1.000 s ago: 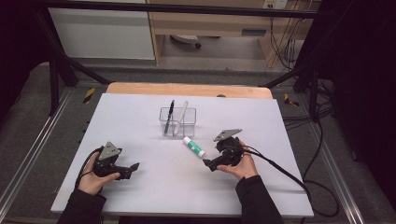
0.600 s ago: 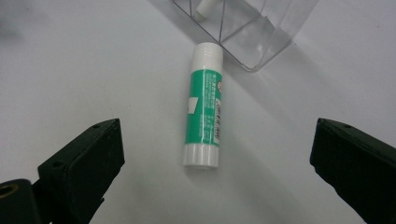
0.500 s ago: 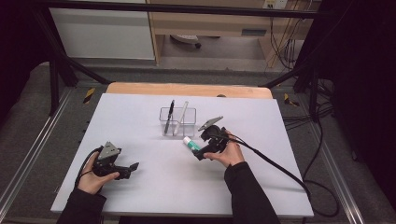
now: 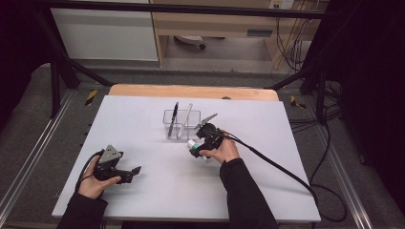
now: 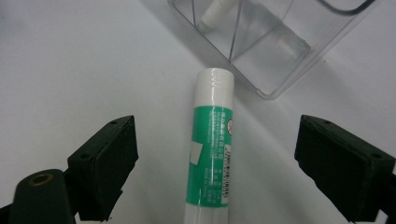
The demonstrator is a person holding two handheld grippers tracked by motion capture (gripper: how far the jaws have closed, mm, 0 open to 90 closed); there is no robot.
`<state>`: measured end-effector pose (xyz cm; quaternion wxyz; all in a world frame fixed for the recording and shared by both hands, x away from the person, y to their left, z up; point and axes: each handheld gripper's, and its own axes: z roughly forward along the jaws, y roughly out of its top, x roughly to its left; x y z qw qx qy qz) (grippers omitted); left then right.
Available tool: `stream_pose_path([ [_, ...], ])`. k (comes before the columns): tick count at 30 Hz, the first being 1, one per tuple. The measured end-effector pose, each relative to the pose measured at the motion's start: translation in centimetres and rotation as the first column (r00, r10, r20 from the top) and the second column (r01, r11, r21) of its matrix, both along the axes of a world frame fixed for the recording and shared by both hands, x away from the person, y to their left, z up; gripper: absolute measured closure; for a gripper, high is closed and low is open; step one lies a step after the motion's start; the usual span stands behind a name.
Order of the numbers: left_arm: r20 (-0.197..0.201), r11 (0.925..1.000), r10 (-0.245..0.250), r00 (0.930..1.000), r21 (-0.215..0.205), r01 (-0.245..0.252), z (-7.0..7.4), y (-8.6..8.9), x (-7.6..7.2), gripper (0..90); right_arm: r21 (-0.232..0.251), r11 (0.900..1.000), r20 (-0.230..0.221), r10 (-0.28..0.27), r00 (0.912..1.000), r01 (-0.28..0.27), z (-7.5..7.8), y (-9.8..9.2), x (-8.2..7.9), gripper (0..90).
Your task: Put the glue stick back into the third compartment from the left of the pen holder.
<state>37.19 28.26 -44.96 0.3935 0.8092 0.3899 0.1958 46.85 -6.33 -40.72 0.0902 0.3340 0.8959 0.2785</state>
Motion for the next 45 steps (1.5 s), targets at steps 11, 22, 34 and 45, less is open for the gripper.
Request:
stream_pose_path([
  [11, 0.001, 1.0000, 0.005, 1.0000, -0.005, -0.005, 0.0, 0.2, 0.0, 6.2, -0.028, 0.999, -0.058, 0.016, 0.9982, -0.017, -0.6, 1.1, 1.1, 28.6],
  [22, -0.001, 0.9999, 0.006, 1.0000, -0.009, -0.006, 0.1, 0.3, 0.0, 6.2, -0.066, 0.997, -0.078, 0.037, 0.9962, -0.042, -1.4, 1.8, 1.9, 45.4],
  [34, -0.002, 1.0000, 0.005, 1.0000, -0.005, -0.005, 0.0, 0.2, 0.0, 6.3, -0.068, 0.997, -0.107, 0.037, 0.9936, -0.044, -2.0, 1.9, 2.5, 60.1],
  [45, -0.002, 1.0000, 0.004, 1.0000, -0.007, -0.004, 0.0, 0.2, -0.1, 6.3, -0.076, 0.997, -0.140, 0.003, 0.9901, -0.014, -1.8, 2.0, 2.5, 65.8],
])
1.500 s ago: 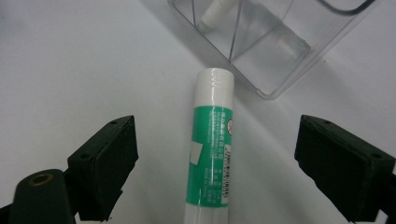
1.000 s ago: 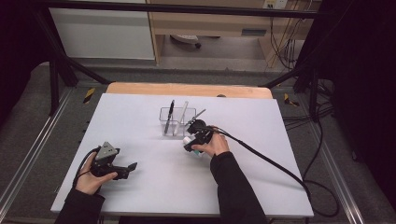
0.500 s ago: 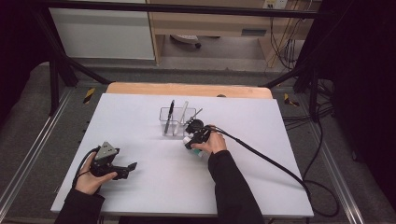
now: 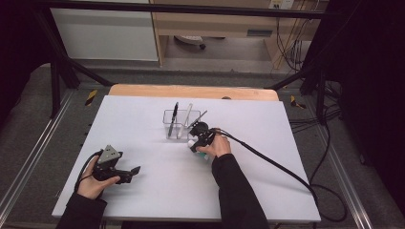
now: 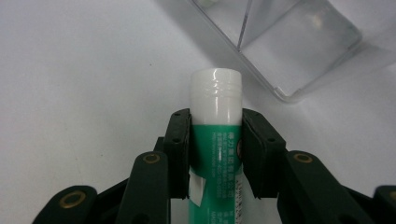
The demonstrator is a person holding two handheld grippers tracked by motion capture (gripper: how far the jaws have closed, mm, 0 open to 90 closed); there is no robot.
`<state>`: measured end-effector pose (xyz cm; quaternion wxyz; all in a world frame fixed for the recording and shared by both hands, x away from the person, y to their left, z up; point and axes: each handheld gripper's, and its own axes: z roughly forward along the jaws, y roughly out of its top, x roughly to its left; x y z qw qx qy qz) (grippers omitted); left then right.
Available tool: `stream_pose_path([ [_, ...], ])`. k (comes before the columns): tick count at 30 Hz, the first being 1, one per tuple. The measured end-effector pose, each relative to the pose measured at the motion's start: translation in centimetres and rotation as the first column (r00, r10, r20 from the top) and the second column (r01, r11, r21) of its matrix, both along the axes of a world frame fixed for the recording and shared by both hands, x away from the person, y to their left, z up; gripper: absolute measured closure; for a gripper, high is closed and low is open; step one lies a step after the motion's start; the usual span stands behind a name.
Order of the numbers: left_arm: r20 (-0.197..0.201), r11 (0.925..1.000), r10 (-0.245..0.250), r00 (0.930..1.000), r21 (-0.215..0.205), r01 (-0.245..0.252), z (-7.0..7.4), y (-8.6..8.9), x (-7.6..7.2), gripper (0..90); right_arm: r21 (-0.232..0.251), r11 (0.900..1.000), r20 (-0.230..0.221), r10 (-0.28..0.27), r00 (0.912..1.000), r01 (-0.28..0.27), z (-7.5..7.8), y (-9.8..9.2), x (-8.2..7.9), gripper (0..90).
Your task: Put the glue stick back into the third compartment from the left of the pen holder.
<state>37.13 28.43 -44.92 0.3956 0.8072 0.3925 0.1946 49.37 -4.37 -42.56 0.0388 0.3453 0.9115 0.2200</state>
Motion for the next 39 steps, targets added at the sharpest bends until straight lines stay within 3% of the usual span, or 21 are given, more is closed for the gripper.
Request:
stream_pose_path([
  [12, 0.000, 1.0000, 0.003, 1.0000, -0.001, -0.003, 0.1, 0.0, 0.0, 6.3, 0.009, 1.000, -0.011, 0.003, 0.9999, -0.003, 0.5, -0.3, -0.2, 66.3],
  [23, 0.004, 1.0000, 0.005, 1.0000, -0.004, -0.005, 0.1, 0.1, 0.0, 6.3, 0.035, 0.999, 0.007, 0.018, 0.9998, -0.019, 1.8, -0.8, -0.7, 66.3],
  [39, 0.003, 1.0000, 0.001, 1.0000, 0.001, -0.001, 0.1, 0.0, -0.1, 6.3, 0.117, 0.992, 0.086, 0.043, 0.9954, -0.053, 4.7, -1.6, -2.4, 66.4],
])
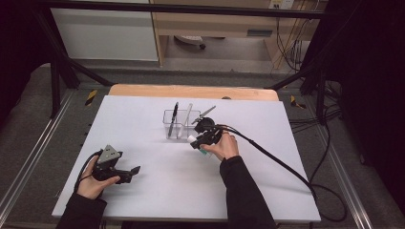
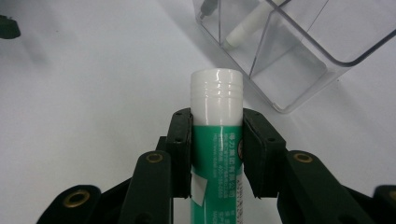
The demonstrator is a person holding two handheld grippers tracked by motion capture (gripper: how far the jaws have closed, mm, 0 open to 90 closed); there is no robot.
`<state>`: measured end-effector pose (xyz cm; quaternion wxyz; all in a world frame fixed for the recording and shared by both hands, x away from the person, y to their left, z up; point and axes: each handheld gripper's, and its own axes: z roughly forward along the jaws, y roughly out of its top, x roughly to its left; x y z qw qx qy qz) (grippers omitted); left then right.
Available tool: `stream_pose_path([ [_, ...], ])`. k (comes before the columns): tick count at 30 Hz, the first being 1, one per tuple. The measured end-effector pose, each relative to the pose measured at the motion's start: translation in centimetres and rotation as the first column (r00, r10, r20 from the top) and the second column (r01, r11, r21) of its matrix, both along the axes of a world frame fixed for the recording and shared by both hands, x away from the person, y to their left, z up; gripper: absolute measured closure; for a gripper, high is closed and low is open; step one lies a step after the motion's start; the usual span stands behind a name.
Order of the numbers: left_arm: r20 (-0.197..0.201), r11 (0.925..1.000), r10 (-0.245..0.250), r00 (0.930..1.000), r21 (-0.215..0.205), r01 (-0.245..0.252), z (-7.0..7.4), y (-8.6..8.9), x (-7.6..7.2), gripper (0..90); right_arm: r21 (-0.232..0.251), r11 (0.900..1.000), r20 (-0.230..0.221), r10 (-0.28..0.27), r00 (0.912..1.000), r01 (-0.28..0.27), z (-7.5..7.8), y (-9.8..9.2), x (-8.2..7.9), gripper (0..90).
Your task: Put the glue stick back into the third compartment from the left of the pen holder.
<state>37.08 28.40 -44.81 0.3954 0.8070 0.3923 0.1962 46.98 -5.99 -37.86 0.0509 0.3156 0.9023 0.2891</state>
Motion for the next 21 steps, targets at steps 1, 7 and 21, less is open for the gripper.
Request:
stream_pose_path([
  [1, 0.000, 1.0000, -0.002, 1.0000, 0.000, 0.002, 0.0, 0.0, 0.0, 6.3, 0.005, 1.000, 0.009, 0.000, 1.0000, 0.000, 0.2, -0.1, -0.1, 66.4],
  [7, 0.000, 1.0000, 0.003, 1.0000, 0.000, -0.003, 0.0, 0.0, 0.0, 6.3, 0.059, 0.998, 0.049, -0.015, 0.9987, 0.012, 0.9, -0.8, -0.5, 66.3],
  [21, 0.002, 1.0000, 0.001, 1.0000, 0.003, -0.001, 0.0, 0.0, 0.0, 6.3, 0.263, 0.963, 0.204, -0.120, 0.9716, 0.064, 2.6, -3.5, -2.4, 66.2],
])
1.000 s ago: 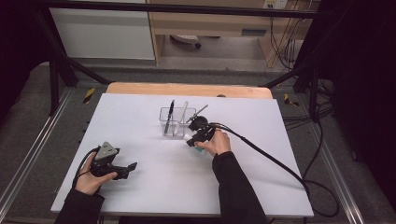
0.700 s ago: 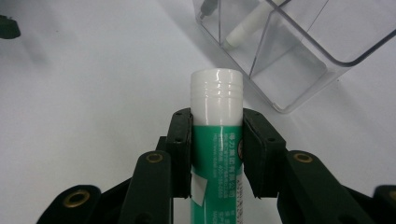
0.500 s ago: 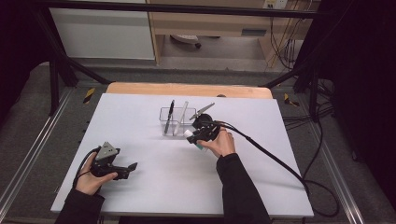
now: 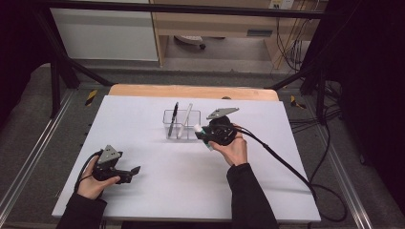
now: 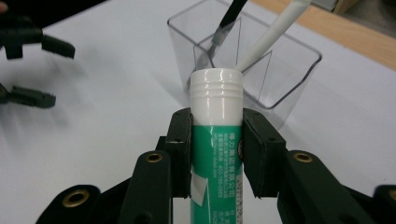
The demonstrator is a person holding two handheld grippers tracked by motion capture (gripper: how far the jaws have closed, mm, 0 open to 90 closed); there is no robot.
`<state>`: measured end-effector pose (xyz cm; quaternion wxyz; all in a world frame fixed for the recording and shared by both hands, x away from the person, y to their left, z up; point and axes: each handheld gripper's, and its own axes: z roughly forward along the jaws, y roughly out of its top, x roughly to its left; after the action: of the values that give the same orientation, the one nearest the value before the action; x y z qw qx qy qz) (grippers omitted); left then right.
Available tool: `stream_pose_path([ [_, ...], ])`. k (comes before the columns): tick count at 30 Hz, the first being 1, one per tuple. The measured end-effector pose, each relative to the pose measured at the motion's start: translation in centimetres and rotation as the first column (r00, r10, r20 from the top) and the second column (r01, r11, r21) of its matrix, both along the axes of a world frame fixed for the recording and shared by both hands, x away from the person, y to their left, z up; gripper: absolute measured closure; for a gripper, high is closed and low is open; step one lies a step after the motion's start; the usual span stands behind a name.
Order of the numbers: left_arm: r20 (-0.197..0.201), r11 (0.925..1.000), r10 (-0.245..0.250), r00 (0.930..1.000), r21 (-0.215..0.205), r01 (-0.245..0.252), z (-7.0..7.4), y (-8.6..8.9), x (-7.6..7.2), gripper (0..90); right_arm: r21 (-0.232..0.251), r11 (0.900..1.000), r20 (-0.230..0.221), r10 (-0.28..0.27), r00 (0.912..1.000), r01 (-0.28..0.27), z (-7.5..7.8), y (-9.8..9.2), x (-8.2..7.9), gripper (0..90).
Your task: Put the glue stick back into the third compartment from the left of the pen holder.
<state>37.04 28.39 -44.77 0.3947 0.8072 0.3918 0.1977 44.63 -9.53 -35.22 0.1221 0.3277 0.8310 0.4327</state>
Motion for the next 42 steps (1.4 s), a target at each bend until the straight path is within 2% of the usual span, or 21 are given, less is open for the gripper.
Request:
stream_pose_path([
  [6, 0.000, 1.0000, 0.000, 1.0000, -0.002, 0.000, 0.0, 0.0, 0.0, 6.3, 0.085, 0.995, 0.071, -0.057, 0.9959, 0.051, 0.7, -0.4, -0.2, 66.2],
  [12, 0.000, 1.0000, 0.001, 1.0000, 0.001, -0.001, 0.0, 0.0, 0.0, 6.3, 0.176, 0.980, 0.134, -0.115, 0.9844, 0.090, 1.2, -0.5, -0.1, 66.1],
  [20, -0.001, 1.0000, 0.000, 1.0000, 0.001, 0.000, 0.0, 0.0, 0.0, 6.3, 0.270, 0.955, 0.160, -0.173, 0.9718, 0.126, 1.3, -0.5, 0.9, 66.2],
  [30, -0.003, 1.0000, 0.002, 1.0000, -0.001, -0.002, -0.1, 0.0, 0.0, 6.3, 0.339, 0.927, 0.176, -0.233, 0.9566, 0.163, 1.3, -0.5, 2.6, 66.1],
  [32, -0.003, 1.0000, 0.003, 1.0000, -0.001, -0.003, -0.1, 0.1, 0.0, 6.3, 0.338, 0.927, 0.184, -0.236, 0.9541, 0.165, 1.4, -0.2, 2.9, 66.1],
  [40, -0.003, 1.0000, 0.002, 1.0000, -0.001, -0.002, -0.1, 0.1, 0.1, 6.3, 0.369, 0.914, 0.190, -0.250, 0.9494, 0.167, 1.5, 1.0, 4.5, 66.1],
  [42, -0.002, 1.0000, 0.002, 1.0000, -0.002, -0.002, 0.0, 0.1, 0.1, 6.3, 0.392, 0.906, 0.190, -0.253, 0.9488, 0.163, 1.4, 1.3, 4.8, 66.1],
])
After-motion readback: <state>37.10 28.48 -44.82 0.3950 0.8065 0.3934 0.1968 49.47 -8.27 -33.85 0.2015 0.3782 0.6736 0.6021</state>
